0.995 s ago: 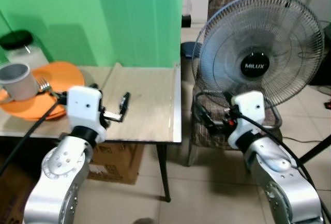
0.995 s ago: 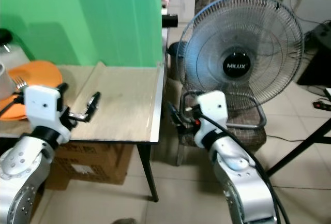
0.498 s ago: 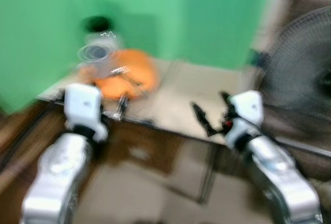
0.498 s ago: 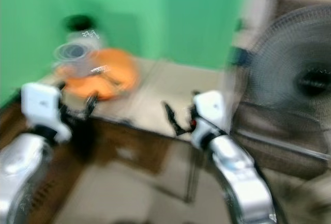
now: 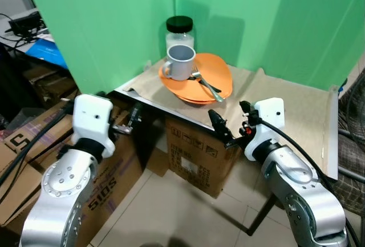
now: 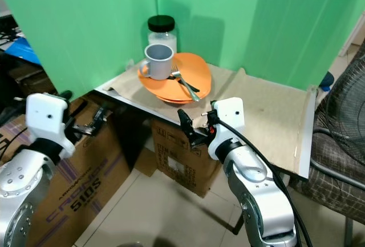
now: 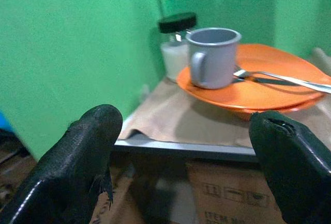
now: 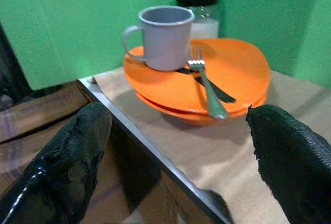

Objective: Setting the table

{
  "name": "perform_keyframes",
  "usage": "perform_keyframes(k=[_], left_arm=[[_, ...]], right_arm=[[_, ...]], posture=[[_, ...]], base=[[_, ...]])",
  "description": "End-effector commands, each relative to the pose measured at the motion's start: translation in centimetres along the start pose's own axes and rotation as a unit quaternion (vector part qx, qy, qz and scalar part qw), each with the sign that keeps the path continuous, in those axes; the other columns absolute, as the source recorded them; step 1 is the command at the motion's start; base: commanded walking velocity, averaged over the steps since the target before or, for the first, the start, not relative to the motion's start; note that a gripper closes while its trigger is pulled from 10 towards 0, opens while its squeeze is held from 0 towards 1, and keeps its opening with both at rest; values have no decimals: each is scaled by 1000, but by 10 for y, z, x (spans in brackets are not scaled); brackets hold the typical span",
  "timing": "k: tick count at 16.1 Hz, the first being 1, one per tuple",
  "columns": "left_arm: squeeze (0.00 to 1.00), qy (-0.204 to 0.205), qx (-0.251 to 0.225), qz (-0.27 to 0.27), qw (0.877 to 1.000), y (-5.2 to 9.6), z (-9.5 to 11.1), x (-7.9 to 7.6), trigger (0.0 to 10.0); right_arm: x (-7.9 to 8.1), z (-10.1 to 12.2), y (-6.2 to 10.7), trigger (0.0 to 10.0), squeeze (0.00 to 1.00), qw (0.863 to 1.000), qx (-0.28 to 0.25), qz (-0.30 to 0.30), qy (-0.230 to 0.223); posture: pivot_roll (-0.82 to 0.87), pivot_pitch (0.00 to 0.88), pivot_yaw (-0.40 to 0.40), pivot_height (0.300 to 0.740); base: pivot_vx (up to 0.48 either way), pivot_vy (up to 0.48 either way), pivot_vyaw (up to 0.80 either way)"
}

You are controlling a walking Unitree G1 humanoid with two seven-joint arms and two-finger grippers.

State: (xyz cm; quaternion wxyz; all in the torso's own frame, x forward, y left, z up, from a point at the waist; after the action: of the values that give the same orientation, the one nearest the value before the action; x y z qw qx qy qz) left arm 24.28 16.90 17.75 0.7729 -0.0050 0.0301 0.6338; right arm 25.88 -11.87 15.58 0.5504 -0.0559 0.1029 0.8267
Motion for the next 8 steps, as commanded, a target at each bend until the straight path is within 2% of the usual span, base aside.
perform_keyframes(k=[1, 2, 4, 6, 7, 8], left_arm=[[0, 0, 14, -11, 1000, 0, -5, -2, 10000], [0, 1, 14, -13, 1000, 1, -5, -3, 10000], [0, 2, 17, -22, 1000, 2, -5, -5, 10000], [0, 4, 18, -27, 999, 3, -5, -6, 10000], [0, 3, 18, -28, 999, 3, -5, -5, 10000], [0, 4, 18, -29, 999, 3, -4, -6, 10000]], right_arm=[[-7, -1, -3, 10000, 0, 1000, 11, -20, 12], [-8, -1, -4, 10000, 0, 999, 13, -26, 15], [-9, 1, -5, 10000, 0, 999, 10, -36, 9], [-7, 2, -7, 10000, 0, 999, 8, -27, 28], [-5, 4, -9, 10000, 0, 998, 6, -21, 55], [-5, 5, -10, 10000, 0, 998, 6, -21, 57]], posture=[[25, 0, 50, 740], [27, 0, 48, 740], [29, 0, 48, 740], [35, 0, 46, 740], [36, 0, 45, 740], [39, 0, 43, 740]], base=[[0, 0, 0], [0, 0, 0], [311, 0, 0], [319, 0, 0], [315, 0, 0], [319, 0, 606]])
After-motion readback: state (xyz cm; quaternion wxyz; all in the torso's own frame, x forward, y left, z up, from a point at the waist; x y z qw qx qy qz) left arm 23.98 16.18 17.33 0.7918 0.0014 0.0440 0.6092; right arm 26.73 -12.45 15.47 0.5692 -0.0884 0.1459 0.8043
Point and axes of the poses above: a point about 5 cm out from each wrist's last joint towards the gripper, its own y axis pointing back from the gripper into the wrist, its own z axis along the axis of the wrist's last joint, x = y × z, the point moved 1 cm from there along -y, pointing out of the wrist towards the gripper, and after that the axes turned 15 degrees about y, right-handed, at the moved point
